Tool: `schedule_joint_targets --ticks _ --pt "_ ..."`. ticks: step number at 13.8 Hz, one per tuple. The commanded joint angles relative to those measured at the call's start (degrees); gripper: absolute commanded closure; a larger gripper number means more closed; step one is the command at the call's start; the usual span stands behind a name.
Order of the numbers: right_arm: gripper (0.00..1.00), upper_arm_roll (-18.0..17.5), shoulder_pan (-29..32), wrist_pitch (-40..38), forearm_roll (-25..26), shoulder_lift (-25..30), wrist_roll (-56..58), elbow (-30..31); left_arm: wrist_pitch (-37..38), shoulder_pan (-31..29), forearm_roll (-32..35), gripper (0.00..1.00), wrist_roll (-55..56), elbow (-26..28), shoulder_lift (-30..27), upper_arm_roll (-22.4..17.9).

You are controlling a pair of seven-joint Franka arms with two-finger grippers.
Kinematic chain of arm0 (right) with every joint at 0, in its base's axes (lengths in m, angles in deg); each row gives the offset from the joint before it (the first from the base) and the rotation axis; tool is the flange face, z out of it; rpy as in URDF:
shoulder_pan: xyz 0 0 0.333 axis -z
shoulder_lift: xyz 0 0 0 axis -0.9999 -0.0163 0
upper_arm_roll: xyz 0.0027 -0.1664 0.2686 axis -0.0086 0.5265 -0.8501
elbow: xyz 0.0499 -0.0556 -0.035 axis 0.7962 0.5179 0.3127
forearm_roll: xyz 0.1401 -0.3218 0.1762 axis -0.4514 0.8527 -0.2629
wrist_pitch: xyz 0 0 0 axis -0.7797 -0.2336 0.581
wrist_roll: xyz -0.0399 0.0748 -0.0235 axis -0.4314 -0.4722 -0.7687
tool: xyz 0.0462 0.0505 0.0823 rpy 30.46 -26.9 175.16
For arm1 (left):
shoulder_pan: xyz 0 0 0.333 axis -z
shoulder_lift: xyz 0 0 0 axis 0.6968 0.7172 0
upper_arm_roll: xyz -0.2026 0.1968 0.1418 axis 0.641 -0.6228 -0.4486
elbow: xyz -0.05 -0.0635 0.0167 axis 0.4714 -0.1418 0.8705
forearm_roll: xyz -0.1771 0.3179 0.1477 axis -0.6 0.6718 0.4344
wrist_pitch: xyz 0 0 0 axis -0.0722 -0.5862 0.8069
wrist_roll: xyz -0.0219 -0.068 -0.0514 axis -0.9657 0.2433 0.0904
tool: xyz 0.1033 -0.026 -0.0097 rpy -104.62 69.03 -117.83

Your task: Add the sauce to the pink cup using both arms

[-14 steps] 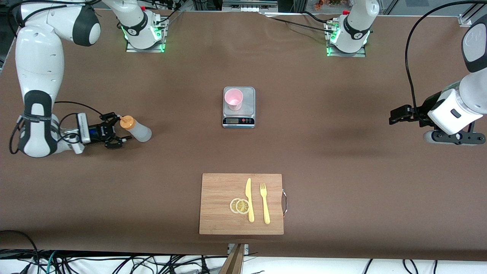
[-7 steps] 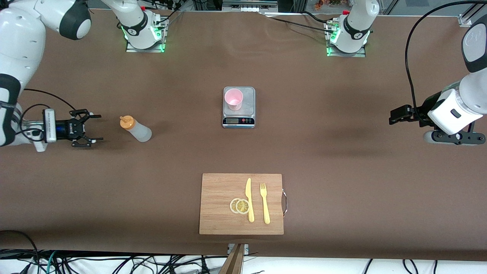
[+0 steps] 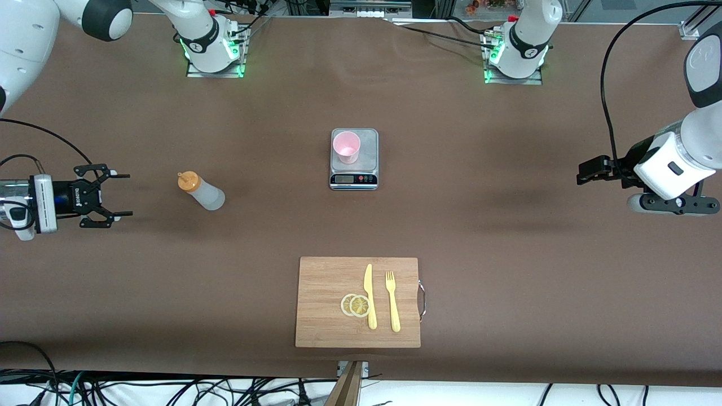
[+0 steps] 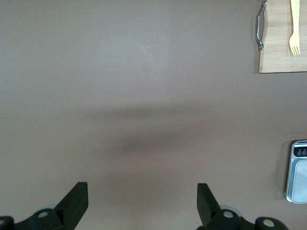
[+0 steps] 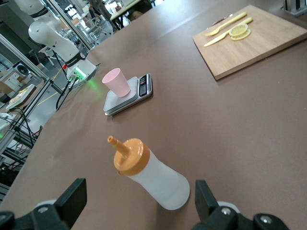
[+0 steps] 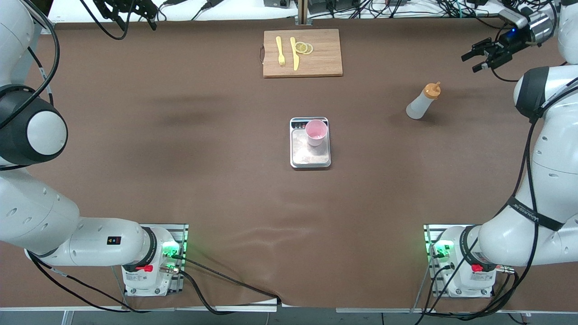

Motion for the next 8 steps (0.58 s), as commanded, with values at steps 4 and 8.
schedule_joint_targets --ticks 4,8 --pt "0.0 -5.66 -5.47 12.5 20.82 15.41 -22.89 4.15 1.08 -0.09 -1.4 0.0 -1.16 -1.78 0.82 -0.18" --pt "0.0 -15.78 -0.55 18.15 33.76 23.52 -39.78 7.86 1.08 0.09 -1.49 0.0 -1.07 -1.78 0.91 -0.18"
